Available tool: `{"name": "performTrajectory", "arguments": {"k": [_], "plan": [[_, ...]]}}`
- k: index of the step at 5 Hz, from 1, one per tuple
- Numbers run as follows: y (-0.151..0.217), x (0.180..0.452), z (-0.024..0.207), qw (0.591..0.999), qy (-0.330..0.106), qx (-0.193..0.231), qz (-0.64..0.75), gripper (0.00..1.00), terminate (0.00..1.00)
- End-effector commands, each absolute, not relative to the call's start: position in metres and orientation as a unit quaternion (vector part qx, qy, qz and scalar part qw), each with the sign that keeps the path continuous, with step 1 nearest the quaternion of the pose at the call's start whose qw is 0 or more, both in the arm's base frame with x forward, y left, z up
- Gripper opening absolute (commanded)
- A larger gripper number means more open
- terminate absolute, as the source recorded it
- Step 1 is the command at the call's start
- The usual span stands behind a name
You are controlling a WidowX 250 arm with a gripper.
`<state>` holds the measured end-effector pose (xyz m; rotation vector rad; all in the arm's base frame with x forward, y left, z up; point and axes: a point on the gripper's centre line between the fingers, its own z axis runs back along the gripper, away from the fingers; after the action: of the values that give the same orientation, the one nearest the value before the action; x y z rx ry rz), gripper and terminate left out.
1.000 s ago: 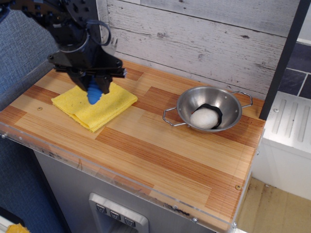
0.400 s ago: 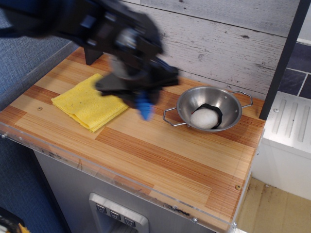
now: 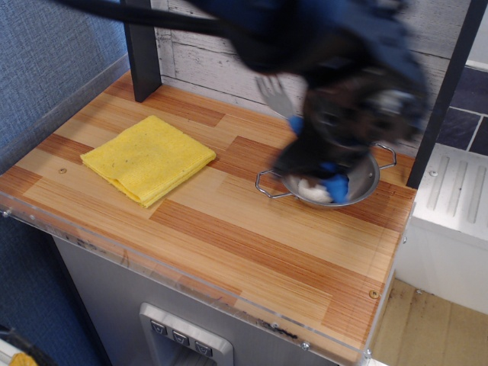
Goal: Place the fork under the pot.
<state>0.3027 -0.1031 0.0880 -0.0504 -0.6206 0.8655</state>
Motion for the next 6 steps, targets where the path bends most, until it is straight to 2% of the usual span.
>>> {"name": "performTrajectory", "arguments": {"k": [1, 3, 4, 6], "plan": [[-0.138, 0.311, 0.096, 0.799, -0.283, -0.056, 0.527, 0.00, 0.00], [-0.124, 0.290, 0.095, 0.739, -0.285, -0.053, 0.609, 0.00, 0.00], [-0.118, 0.280, 0.091, 0.723, -0.285, -0.049, 0.628, 0.00, 0.00], [-0.111, 0.279, 0.051, 0.739, -0.253, -0.045, 0.623, 0.00, 0.00]]}}
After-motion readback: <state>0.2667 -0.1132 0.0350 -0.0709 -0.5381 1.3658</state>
